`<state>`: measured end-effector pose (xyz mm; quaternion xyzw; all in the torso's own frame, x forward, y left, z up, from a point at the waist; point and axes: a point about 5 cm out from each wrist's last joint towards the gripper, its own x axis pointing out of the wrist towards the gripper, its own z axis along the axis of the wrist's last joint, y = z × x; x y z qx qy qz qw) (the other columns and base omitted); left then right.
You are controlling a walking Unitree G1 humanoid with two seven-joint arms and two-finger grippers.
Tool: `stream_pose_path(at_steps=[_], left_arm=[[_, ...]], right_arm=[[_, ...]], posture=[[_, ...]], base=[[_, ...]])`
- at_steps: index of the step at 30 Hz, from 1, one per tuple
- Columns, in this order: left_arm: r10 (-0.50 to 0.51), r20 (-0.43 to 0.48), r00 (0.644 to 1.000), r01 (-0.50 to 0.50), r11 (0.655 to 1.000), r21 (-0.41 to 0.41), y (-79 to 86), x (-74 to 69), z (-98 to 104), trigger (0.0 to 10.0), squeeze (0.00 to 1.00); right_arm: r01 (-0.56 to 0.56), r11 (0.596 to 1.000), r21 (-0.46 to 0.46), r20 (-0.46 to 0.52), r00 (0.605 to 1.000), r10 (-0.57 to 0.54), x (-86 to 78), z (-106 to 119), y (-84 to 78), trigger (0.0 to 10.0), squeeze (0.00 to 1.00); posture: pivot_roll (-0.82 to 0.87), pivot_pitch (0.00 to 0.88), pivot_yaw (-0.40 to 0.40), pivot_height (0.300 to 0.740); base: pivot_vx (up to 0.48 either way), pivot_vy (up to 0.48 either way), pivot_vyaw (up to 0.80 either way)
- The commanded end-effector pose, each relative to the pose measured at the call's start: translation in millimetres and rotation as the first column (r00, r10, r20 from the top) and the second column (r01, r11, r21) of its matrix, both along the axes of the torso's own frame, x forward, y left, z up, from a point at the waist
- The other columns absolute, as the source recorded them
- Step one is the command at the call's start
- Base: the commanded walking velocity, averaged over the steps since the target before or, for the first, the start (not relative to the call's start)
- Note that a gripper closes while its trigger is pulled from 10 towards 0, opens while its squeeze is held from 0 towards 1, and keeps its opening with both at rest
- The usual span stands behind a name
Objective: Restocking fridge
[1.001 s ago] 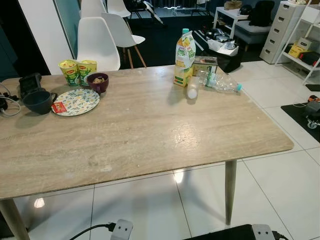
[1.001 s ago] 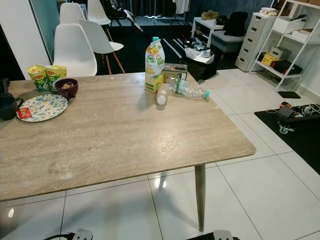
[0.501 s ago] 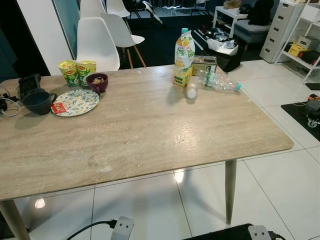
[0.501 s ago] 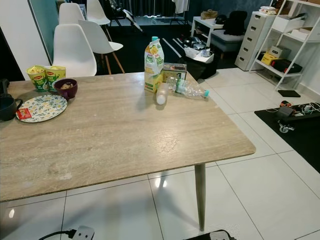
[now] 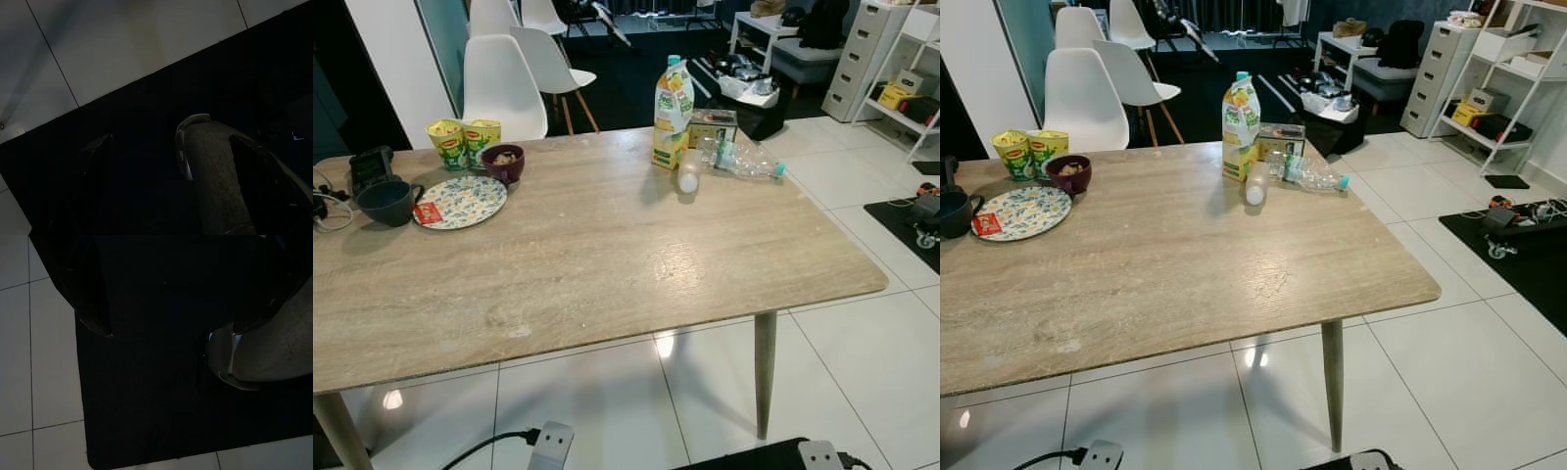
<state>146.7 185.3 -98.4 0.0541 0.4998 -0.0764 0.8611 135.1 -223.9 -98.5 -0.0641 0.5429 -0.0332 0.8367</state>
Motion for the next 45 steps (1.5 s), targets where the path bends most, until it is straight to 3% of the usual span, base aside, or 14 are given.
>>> stream_pose_path(at_steps=[1, 16, 17, 18, 23, 24, 30, 31, 35, 36, 38, 42, 43, 45], left_arm=[[0.011, -0.016, 1.0, -0.011, 1.0, 0.001, 1.3, -4.0, -1.5, 10.0, 1.0], [0.016, -0.015, 1.0, -0.015, 1.0, 0.009, 2.4, -3.7, -1.4, 10.0, 1.0], [0.016, -0.02, 1.0, -0.015, 1.0, 0.009, 2.3, -4.3, -1.7, 10.0, 0.82], [0.011, -0.028, 1.0, -0.011, 1.0, 0.006, 1.6, -5.2, -2.1, 10.0, 0.0], [0.01, -0.035, 0.999, -0.01, 1.0, -0.004, 0.0, -6.8, -2.9, 10.0, 0.0], [0.017, -0.037, 0.999, -0.018, 1.0, -0.021, -1.1, -7.1, -3.0, 10.0, 1.0], [0.02, -0.036, 0.999, -0.02, 1.0, -0.001, 0.1, -7.1, -3.1, 10.0, 1.0], [0.013, -0.046, 0.999, -0.014, 1.0, -0.006, -0.6, -8.5, -3.7, 10.0, 0.0], [0.013, -0.049, 0.999, -0.014, 1.0, -0.016, -1.3, -8.9, -3.8, 10.0, 0.0], [0.015, -0.048, 0.999, -0.016, 1.0, -0.026, -1.9, -9.0, -3.8, 5.0, 0.0], [0.018, -0.048, 0.999, -0.02, 0.999, -0.037, -2.7, -9.2, -3.9, 0.0, 0.0], [0.022, -0.05, 0.999, -0.024, 0.999, -0.041, -3.1, -9.5, -4.1, 0.0, 0.0], [0.023, -0.051, 0.998, -0.024, 0.999, -0.034, -2.7, -9.4, -4.1, 10.0, 0.0], [0.024, -0.05, 0.998, -0.025, 0.999, -0.027, -2.2, -9.3, -4.0, 10.0, 0.0]], right_arm=[[0.015, 1.0, 0.011, 0.007, 1.0, -0.015, 1.6, 0.4, 0.8, 10.0, 1.0], [0.029, 0.999, 0.021, 0.004, 1.0, -0.029, -1.5, -1.1, 2.8, 10.0, 1.0], [0.028, 0.999, 0.028, 0.0, 1.0, -0.028, -2.0, -1.4, 3.6, 10.0, 0.65], [0.022, 0.999, 0.027, -0.002, 1.0, -0.022, -2.1, -1.5, 4.0, 10.0, 0.0], [0.002, 1.0, 0.016, -0.001, 1.0, -0.002, -2.0, -1.5, 4.1, 10.0, 0.2], [-0.005, 0.999, 0.034, -0.001, 1.0, 0.005, -2.3, -1.8, 5.7, 10.0, 1.0], [0.002, 1.0, -0.004, -0.002, 1.0, -0.002, -2.4, -1.6, 3.7, 10.0, 1.0], [-0.002, 1.0, 0.008, -0.013, 1.0, 0.002, -3.6, -2.3, 5.0, 10.0, 0.0], [0.002, 1.0, 0.025, -0.014, 1.0, -0.001, -4.0, -2.6, 6.1, 10.0, 0.0], [0.001, 1.0, 0.031, -0.01, 1.0, -0.001, -3.5, -2.4, 6.4, 4.8, 0.0], [0.001, 0.999, 0.039, -0.008, 1.0, -0.001, -3.2, -2.4, 7.1, 0.0, 0.0], [-0.005, 0.999, 0.037, -0.011, 1.0, 0.006, -3.4, -2.5, 7.0, 0.5, 0.0], [-0.006, 1.0, 0.023, -0.014, 1.0, 0.006, -3.4, -2.4, 6.2, 10.0, 0.0], [-0.004, 1.0, 0.014, -0.014, 1.0, 0.004, -3.3, -2.3, 5.6, 10.0, 0.0]], posture=[[0.02, 0.0, -0.03, 0.74], [0.02, 0.0, -0.025, 0.74], [0.02, 0.0, -0.025, 0.74], [0.02, 0.0, -0.025, 0.74], [0.02, 0.0, -0.023, 0.74], [0.02, 0.0, -0.023, 0.74], [0.02, 0.0, -0.025, 0.74], [0.02, 0.0, -0.026, 0.74], [0.02, 0.0, -0.026, 0.74], [0.02, 0.0, -0.026, 0.74], [0.02, 0.0, -0.025, 0.74], [0.03, 0.0, -0.029, 0.74], [0.03, 0.0, -0.029, 0.74], [0.03, 0.0, -0.029, 0.74]], base=[[0.0, 0.0, 0.0], [0.0, 0.0, 0.0], [0.0, 0.0, 0.0], [0.0, 0.0, 0.0], [0.0, 0.0, 0.0], [0.0, 0.0, 0.0], [0.0, 0.0, 0.0], [0.0, 0.0, 0.0], [0.0, 0.0, 0.0], [0.0, 0.0, 0.0], [0.0, 0.0, 0.0], [0.0, 0.0, 0.0], [0.0, 0.0, 0.0], [0.0, 0.0, 0.0]])
